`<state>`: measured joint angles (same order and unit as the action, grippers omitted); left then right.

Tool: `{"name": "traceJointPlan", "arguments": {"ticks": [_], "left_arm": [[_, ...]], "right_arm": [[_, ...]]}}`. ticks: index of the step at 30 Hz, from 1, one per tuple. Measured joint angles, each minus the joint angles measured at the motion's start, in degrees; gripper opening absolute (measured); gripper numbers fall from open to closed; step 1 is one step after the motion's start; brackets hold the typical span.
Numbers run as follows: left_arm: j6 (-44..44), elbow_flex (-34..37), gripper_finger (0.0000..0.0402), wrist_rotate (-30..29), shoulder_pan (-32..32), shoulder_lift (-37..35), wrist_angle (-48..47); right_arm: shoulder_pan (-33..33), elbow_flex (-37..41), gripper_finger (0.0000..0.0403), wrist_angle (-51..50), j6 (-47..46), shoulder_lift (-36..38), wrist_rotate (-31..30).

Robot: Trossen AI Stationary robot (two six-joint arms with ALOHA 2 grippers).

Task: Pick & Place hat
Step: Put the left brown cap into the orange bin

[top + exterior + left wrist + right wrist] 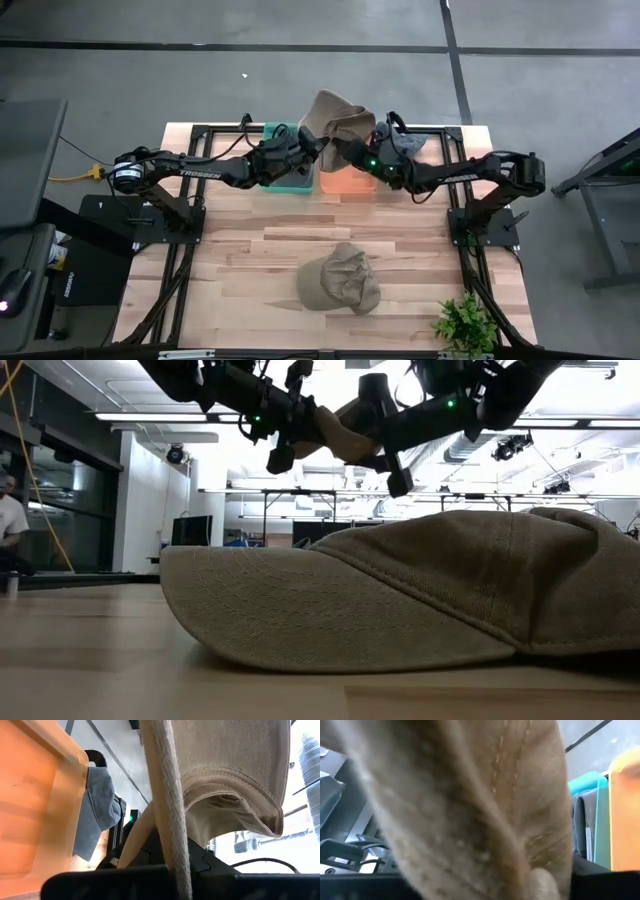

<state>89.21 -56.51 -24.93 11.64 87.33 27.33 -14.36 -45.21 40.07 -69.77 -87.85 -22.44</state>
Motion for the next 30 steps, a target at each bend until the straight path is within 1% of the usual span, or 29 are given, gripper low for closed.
{"name": "traceJointPlan", "arguments": {"ticks": [4, 7, 8, 10, 15, 18, 20, 24, 30], "left_arm": [[-0.4, 0.0, 0.0, 0.1, 0.0, 0.0, 0.0], [-0.5, 0.0, 0.0, 0.5, 0.0, 0.0, -0.2], [-0.5, 0.0, 0.0, 0.9, 0.0, 0.0, -0.3], [-0.5, 0.0, 0.0, 2.1, 0.0, 0.0, -0.3], [-0.7, 0.0, 0.0003, 2.7, 0.0, 0.0, -0.5], [-3.7, 0.0, 0.0015, 3.1, 0.0, 0.0, -0.6], [-6.3, 0.0, 0.003, 3.2, 0.0, 0.0, -0.9], [-11.0, 0.0, 0.0081, 3.9, 0.0, 0.0, -1.0], [-15.3, 0.0, 0.0182, 4.0, 0.0, -0.8, -3.1]], "right_arm": [[-0.6, 0.0, 0.0093, 0.4, 0.8, 0.0, 2.1], [-0.7, 0.0, 0.0026, 0.4, 2.1, 0.0, 3.0], [-0.7, 0.0, 0.0014, 0.4, 2.9, 0.0, 3.1], [-0.7, 0.0, 0.0011, 0.4, 3.4, 0.0, 3.4], [-0.6, 0.0, 0.0004, 0.5, 4.3, 0.0, 3.8], [-0.6, 0.0, 0.0003, 0.7, 4.8, 0.0, 4.4], [-0.6, 0.0, 0.0003, 0.7, 5.4, 0.0, 4.9], [-0.6, 0.0, 0.0002, 0.7, 5.7, 0.0, 5.3], [-0.6, 0.0, 0.0001, -0.7, 5.8, 0.0, 5.4]]}}
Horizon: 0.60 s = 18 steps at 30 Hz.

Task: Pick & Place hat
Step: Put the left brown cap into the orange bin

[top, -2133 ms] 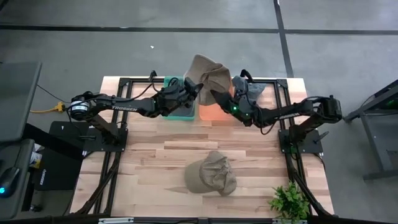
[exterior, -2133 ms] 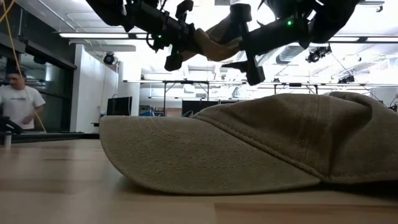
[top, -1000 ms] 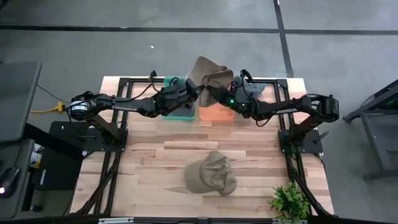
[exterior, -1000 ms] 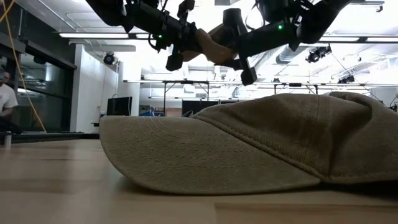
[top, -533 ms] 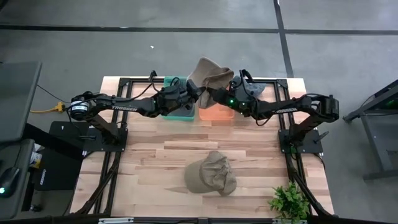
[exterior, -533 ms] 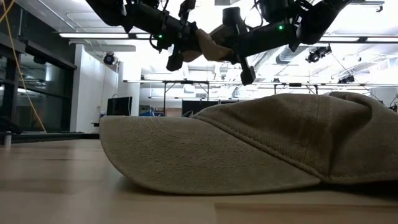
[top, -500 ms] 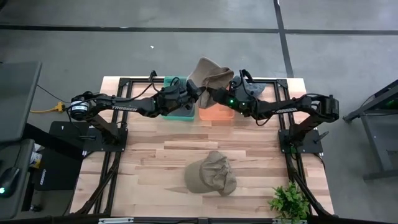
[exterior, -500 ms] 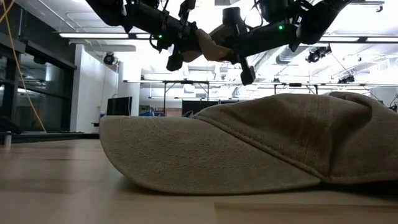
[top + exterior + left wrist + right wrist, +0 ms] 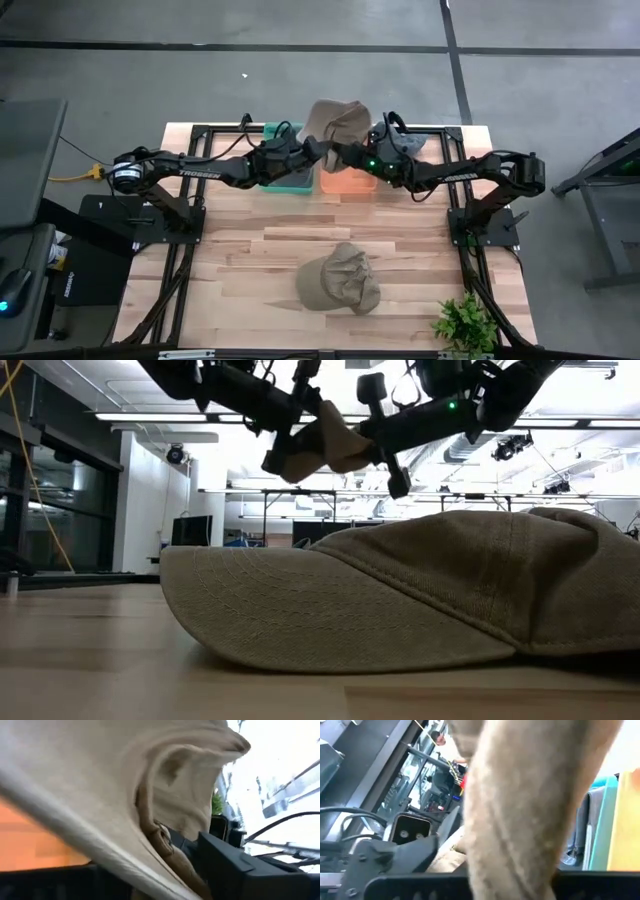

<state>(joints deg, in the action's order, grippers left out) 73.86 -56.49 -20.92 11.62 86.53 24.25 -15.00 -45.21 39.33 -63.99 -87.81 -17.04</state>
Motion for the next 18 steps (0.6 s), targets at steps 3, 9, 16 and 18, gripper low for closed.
{"name": "traceJointPlan", "arguments": {"ticks": [3, 9, 16, 18], "left_arm": [[-1.9, -0.1, 0.0225, 0.1, 0.0, -1.6, -1.9], [-4.9, 0.0, 0.0272, -0.8, 0.0, -7.1, -13.6], [-6.2, 0.0, 0.0275, -1.9, 0.0, -14.8, -28.5], [-6.2, 0.0, 0.0275, -2.1, 0.0, -16.8, -32.8]], "right_arm": [[0.0, 0.0, 0.0001, -0.9, 0.2, 0.0, 0.0], [-0.2, 0.0, 0.0001, -1.7, 1.1, 0.0, 0.1], [-0.9, 0.0, 0.0, -2.4, 2.5, 0.1, 1.4], [-1.2, 0.0, 0.0, -3.2, 3.1, 0.4, 2.6]]}}
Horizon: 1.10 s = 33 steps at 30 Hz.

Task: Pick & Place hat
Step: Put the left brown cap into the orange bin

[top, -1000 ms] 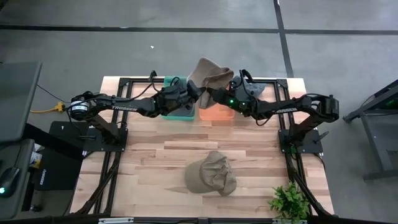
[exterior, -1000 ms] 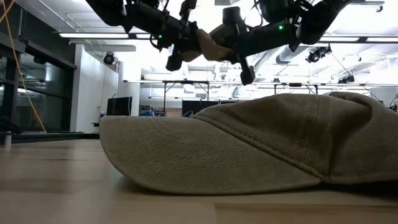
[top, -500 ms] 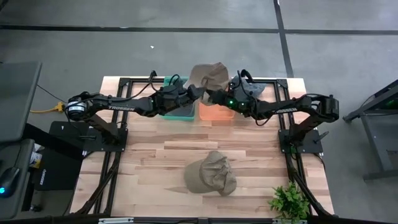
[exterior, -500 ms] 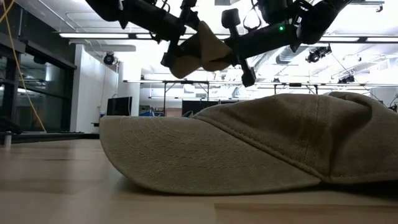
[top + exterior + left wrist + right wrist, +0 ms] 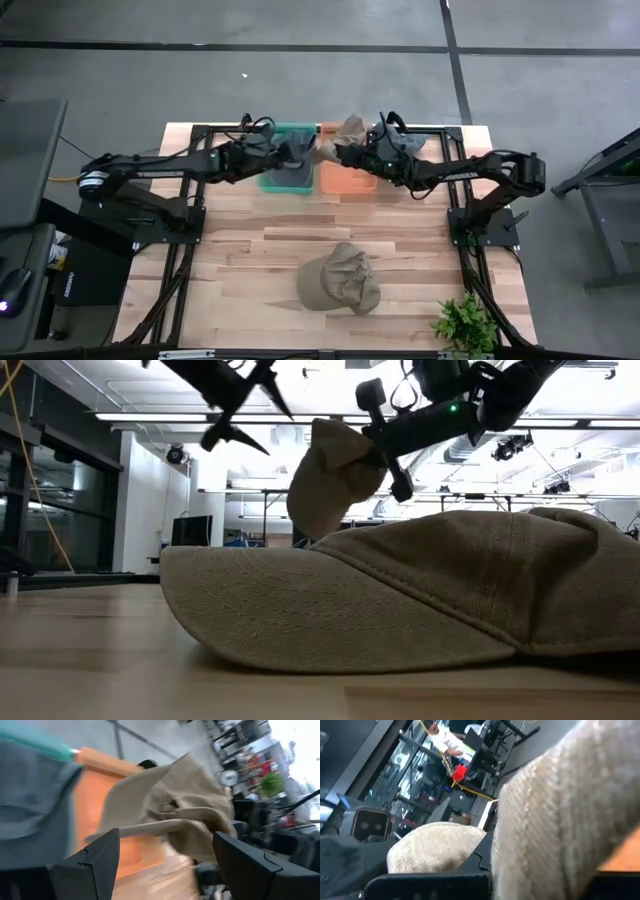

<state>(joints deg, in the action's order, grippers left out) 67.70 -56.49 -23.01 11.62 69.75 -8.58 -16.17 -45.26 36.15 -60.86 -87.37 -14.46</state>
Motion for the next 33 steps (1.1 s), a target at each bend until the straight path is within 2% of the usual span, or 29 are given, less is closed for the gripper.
{"name": "traceJointPlan", "arguments": {"ticks": [5, 8, 13, 17, 21, 27, 30, 33], "left_arm": [[0.0, 0.0, 0.0275, -0.5, 0.0, -4.1, -7.2], [0.2, 0.0, 0.0275, -0.4, 0.0, -5.6, -10.0], [0.2, 0.0, 0.0276, 1.0, 0.0, -7.6, -12.0], [0.2, 0.0, 0.0276, 2.2, 0.0, -7.8, -12.6], [0.2, 0.0, 0.0276, 5.1, 0.0, -7.8, -12.4], [0.7, 0.0, 0.0276, 7.2, 0.0, -7.8, -12.0], [1.5, 0.0, 0.0276, 7.2, 0.0, -7.8, -11.6], [1.6, 0.0, 0.0276, 7.2, 0.0, -7.8, -11.2]], "right_arm": [[-1.3, -3.0, 0.0, -4.2, 4.4, 0.5, 6.8], [-2.8, -7.2, 0.0, -10.8, 9.1, 0.5, 14.3], [-6.1, -18.1, 0.0, -36.1, 24.7, 0.5, 26.7], [-9.6, -27.2, 0.0, -56.5, 40.8, 0.5, 33.1], [-14.7, -33.8, 0.0, -71.7, 54.9, 0.5, 39.3], [-21.5, -38.4, 0.0, -81.7, 72.5, 0.4, 53.1], [-24.2, -39.3, 0.0, -84.2, 76.6, -0.9, 61.4], [-25.9, -39.9, 0.0, -86.4, 78.8, -3.4, 67.0]]}}
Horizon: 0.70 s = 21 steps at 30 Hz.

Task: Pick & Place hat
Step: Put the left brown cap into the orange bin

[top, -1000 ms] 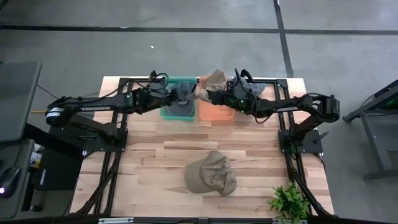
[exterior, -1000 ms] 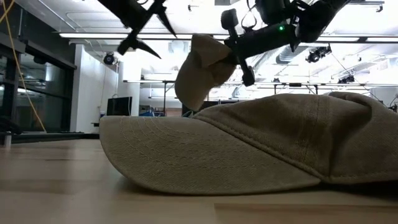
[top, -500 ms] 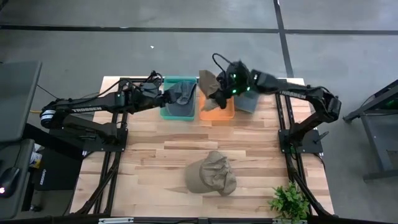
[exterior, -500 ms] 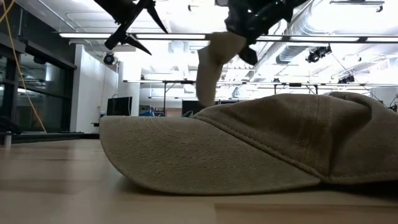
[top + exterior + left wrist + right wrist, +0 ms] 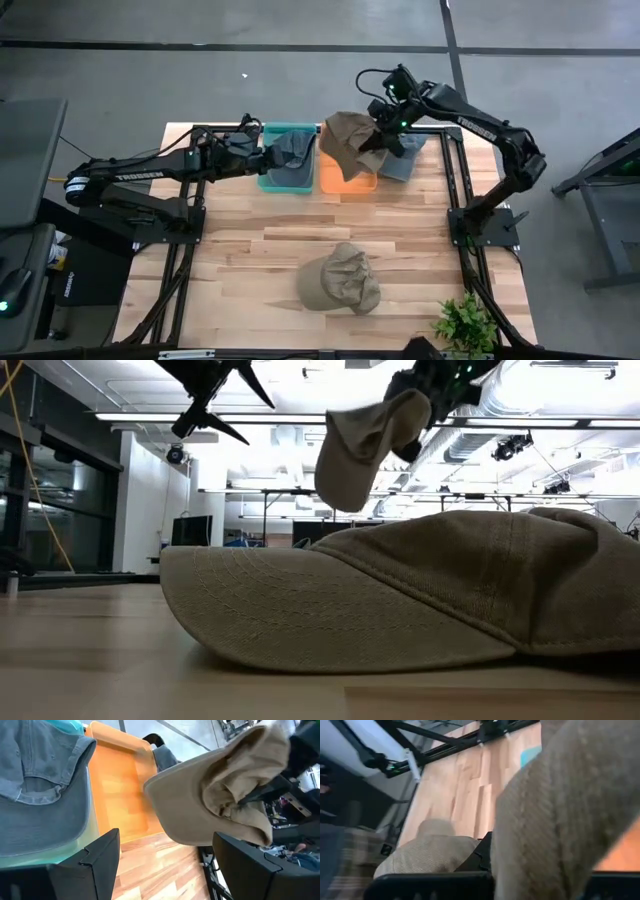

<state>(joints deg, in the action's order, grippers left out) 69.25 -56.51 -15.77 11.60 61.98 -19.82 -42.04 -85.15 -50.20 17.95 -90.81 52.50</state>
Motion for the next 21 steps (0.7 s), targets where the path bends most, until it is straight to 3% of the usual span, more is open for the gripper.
{"name": "traceJointPlan", "arguments": {"ticks": [14, 21], "left_arm": [[3.2, 0.0, 0.0275, 1.8, 0.0, 0.0, 0.0], [4.5, 0.0, 0.0275, 1.9, 0.0, 0.0, -0.1]], "right_arm": [[-1.6, -0.1, 0.0, -5.9, 10.8, -16.8, 1.2], [-1.6, 0.0, 0.0, -3.5, 11.9, -19.9, -4.4]]}}
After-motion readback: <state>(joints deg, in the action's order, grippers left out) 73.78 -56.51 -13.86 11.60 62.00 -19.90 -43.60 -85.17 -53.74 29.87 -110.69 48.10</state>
